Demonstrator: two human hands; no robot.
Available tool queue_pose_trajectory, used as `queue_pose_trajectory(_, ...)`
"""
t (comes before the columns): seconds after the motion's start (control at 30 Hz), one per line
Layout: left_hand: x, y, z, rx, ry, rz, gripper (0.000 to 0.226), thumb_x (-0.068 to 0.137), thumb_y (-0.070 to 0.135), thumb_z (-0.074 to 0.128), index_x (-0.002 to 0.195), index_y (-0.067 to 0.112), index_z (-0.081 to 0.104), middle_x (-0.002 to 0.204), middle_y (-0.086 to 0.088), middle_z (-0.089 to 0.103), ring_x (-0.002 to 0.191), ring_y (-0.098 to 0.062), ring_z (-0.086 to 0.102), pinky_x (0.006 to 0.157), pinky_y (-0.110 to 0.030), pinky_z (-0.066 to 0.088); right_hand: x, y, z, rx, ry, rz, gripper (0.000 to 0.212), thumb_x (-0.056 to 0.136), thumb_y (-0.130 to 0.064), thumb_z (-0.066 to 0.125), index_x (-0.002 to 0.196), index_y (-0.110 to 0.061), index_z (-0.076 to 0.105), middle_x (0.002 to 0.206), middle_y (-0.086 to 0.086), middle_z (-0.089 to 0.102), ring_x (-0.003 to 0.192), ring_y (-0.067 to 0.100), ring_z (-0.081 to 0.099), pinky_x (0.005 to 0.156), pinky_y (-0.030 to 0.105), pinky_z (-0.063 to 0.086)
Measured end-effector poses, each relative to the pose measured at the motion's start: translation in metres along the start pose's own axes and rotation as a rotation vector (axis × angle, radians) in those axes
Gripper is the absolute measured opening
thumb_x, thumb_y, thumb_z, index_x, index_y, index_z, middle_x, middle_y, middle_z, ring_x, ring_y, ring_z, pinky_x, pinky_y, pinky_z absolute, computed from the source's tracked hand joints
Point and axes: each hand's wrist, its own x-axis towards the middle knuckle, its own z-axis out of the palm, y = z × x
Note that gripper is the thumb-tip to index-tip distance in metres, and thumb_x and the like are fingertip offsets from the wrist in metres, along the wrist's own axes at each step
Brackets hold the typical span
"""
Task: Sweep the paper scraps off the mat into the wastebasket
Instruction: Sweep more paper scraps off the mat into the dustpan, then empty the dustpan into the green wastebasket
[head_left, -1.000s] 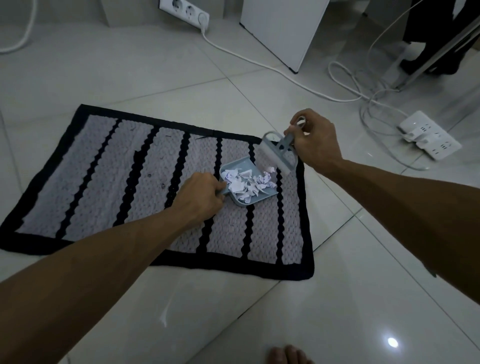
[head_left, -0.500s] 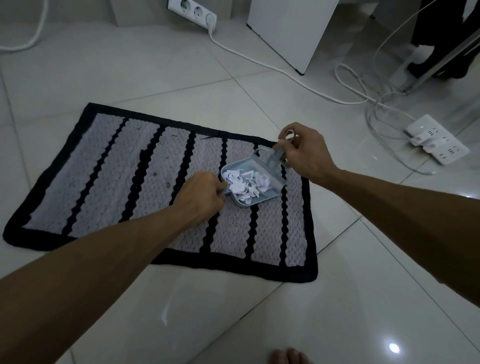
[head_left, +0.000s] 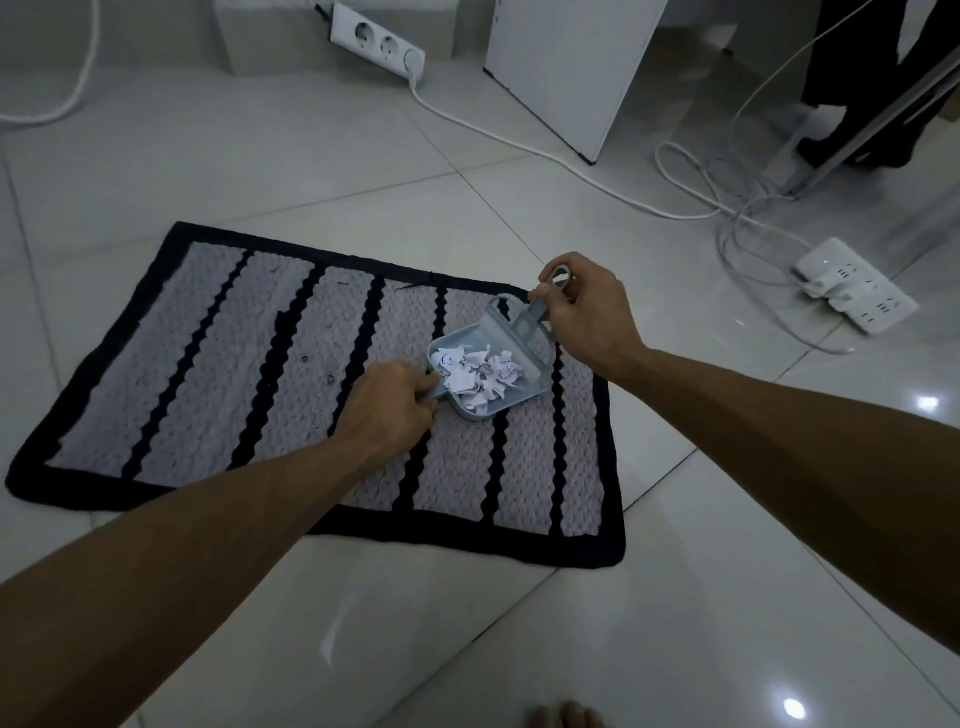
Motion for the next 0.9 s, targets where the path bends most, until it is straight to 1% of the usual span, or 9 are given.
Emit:
queue_pose_trajectory(0.07,0.000,-0.002,-0.004,-0.009,0.011,-0.014,0.022,0.081,0.010,0.061,0.099,0.009,0.073,0.078,-0.010,0.075,0.058,-0.018,0.063,0.062,-0.036,0.057,0.002,-0.003,-0.002,0.058,0.073,0.019,0.015,0.092,-0.015,0.060,0.083,-0.027,0.059,0.084,0.009,0.073,0.077,0.029,0.071,0.067,0.049,0.059)
queue_pose_trajectory(0.13,0.001,-0.006,-0.013,-0.002,0.037,-0.038,0.011,0.079,0.010,0.061,0.080,0.013,0.072,0.079,-0.013,0.074,0.058,-0.019,0.062,0.061,-0.034,0.056,0.005,-0.005,-0.004,0.134,0.139,0.052,0.021,0.092,-0.012,0.059,0.080,-0.029,0.058,0.085,0.008,0.073,0.080,0.026,0.071,0.069,0.050,0.060)
queue_pose_trajectory(0.17,0.001,-0.008,-0.018,-0.007,0.057,-0.055,0.012,0.079,0.011,0.062,0.084,0.006,0.073,0.080,-0.014,0.074,0.058,-0.018,0.061,0.060,-0.031,0.055,0.007,-0.007,-0.005,0.179,0.167,0.073,0.025,0.092,-0.011,0.059,0.078,-0.032,0.057,0.085,0.008,0.073,0.080,0.026,0.072,0.068,0.052,0.060)
queue_pose_trajectory(0.27,-0.001,-0.015,-0.042,-0.052,0.134,-0.101,0.032,0.081,0.011,0.064,0.113,0.007,0.066,0.089,-0.009,0.075,0.057,-0.012,0.059,0.056,-0.021,0.047,0.015,-0.019,-0.005,0.281,0.209,0.109,0.029,0.093,-0.011,0.056,0.078,-0.035,0.056,0.087,0.007,0.073,0.082,0.026,0.073,0.069,0.053,0.061)
queue_pose_trajectory(0.4,-0.008,-0.025,-0.090,-0.042,0.245,-0.176,0.037,0.082,0.009,0.062,0.119,0.008,0.062,0.103,-0.010,0.073,0.064,-0.008,0.058,0.065,-0.019,0.042,0.027,-0.053,0.010,0.311,0.182,0.062,0.030,0.095,-0.011,0.056,0.079,-0.036,0.055,0.089,0.009,0.073,0.084,0.025,0.073,0.071,0.052,0.061)
queue_pose_trajectory(0.57,-0.029,-0.038,-0.178,-0.069,0.456,-0.304,0.035,0.080,0.018,0.068,0.114,0.012,0.067,0.117,-0.009,0.068,0.103,-0.017,0.065,0.087,-0.020,0.046,0.037,-0.134,0.058,0.383,0.068,-0.038,0.029,0.094,-0.011,0.055,0.078,-0.035,0.054,0.088,0.008,0.073,0.083,0.025,0.072,0.074,0.052,0.061)
queue_pose_trajectory(0.67,-0.056,-0.045,-0.237,-0.104,0.598,-0.371,0.035,0.079,0.022,0.070,0.113,0.013,0.068,0.111,-0.005,0.071,0.094,-0.014,0.066,0.078,-0.016,0.042,0.035,-0.198,0.098,0.440,-0.044,-0.109,0.028,0.094,-0.012,0.055,0.078,-0.035,0.054,0.085,0.003,0.073,0.082,0.024,0.073,0.074,0.052,0.061)
queue_pose_trajectory(0.77,-0.093,-0.056,-0.291,-0.071,0.725,-0.421,0.034,0.079,0.023,0.071,0.112,0.017,0.068,0.104,-0.003,0.074,0.089,-0.018,0.068,0.072,-0.020,0.042,0.025,-0.261,0.136,0.488,-0.150,-0.186,0.026,0.093,-0.013,0.056,0.079,-0.034,0.055,0.085,0.004,0.073,0.080,0.024,0.074,0.073,0.052,0.061)
queue_pose_trajectory(0.9,-0.160,-0.075,-0.353,0.010,0.877,-0.504,0.034,0.080,0.021,0.071,0.114,0.016,0.067,0.104,0.001,0.073,0.074,-0.005,0.060,0.073,-0.017,0.041,-0.008,-0.340,0.188,0.539,-0.282,-0.268,0.022,0.091,-0.018,0.056,0.077,-0.035,0.056,0.086,0.003,0.073,0.079,0.026,0.073,0.071,0.052,0.061)
